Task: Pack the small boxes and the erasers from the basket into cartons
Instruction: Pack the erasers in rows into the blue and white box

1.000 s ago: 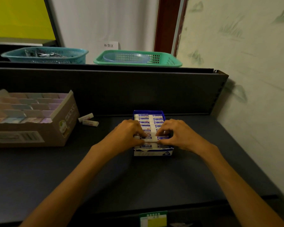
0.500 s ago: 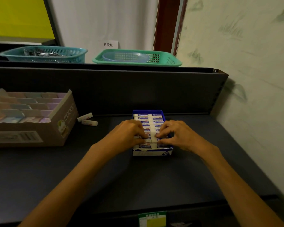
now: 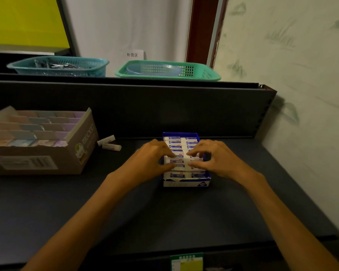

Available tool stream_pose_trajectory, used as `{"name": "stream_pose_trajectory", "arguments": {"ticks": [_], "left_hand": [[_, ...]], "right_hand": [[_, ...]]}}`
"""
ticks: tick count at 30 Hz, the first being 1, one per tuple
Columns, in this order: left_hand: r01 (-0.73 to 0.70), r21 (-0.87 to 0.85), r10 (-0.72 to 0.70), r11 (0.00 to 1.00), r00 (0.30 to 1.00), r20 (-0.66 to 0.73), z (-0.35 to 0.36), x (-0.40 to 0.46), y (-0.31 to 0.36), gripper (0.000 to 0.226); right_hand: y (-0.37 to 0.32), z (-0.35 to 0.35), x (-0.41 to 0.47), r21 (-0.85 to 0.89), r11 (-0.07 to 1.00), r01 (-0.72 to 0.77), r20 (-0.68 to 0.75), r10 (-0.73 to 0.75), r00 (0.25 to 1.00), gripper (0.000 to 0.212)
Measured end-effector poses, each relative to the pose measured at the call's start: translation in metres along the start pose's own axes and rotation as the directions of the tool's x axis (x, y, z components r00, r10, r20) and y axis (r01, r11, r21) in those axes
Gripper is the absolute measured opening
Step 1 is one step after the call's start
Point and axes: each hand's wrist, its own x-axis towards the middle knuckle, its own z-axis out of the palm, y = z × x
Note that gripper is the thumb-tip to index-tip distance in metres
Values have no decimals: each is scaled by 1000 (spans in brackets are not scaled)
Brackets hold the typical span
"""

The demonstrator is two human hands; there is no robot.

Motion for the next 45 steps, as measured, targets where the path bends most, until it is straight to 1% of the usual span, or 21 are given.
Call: {"name": "stream_pose_trajectory", "arguments": {"ticks": [3,5,9,13,17,23,27,30,33,38,41,45], "left_hand": [[85,11,-84,996,995,-54,-11,-8,-12,42],[155,23,-153,988,986,-72,-18,-17,-26,45],[247,18,-243,969,963,-119,-27,-40,-56,46],[321,-11,-320,947,941,-112,-28,-57,-84,48],[358,-92,-367,929,923,-117,-22,-62,-106,47],[339,-109,-350,934,930,-108,-17,-55,-123,51],[361,-14,-361,932,926,-108,-13,-58,-138,54],[328,38,-319,944,935,-155,-13,-58,-146,47],[318,66,-306,946,940,-153,-12,-59,-153,40],[334,-47,-337,941,932,-134,-9,-59,-160,29],[342,-106,-353,934,929,-111,-8,-57,-159,32],[365,-142,-380,920,920,-96,-7,-56,-164,23]], "right_hand": [[-11,3,15,-20,999,30,-60,-31,998,36],[-19,8,28,-33,998,50,-71,-52,996,37],[-40,24,57,-61,994,91,2,-91,996,42],[-58,42,86,-92,985,144,75,-138,988,44],[-69,55,114,-105,981,166,123,-153,981,46],[-78,66,149,-91,978,185,140,-172,975,44],[-85,74,172,-103,975,199,172,-180,968,46],[-93,82,187,-107,969,222,217,-195,957,49],[-100,91,199,-110,963,246,250,-213,944,51],[-104,103,212,-121,951,284,273,-243,931,45],[-101,104,215,-148,947,284,236,-245,940,36],[-92,94,209,-171,948,269,202,-234,951,21]]}}
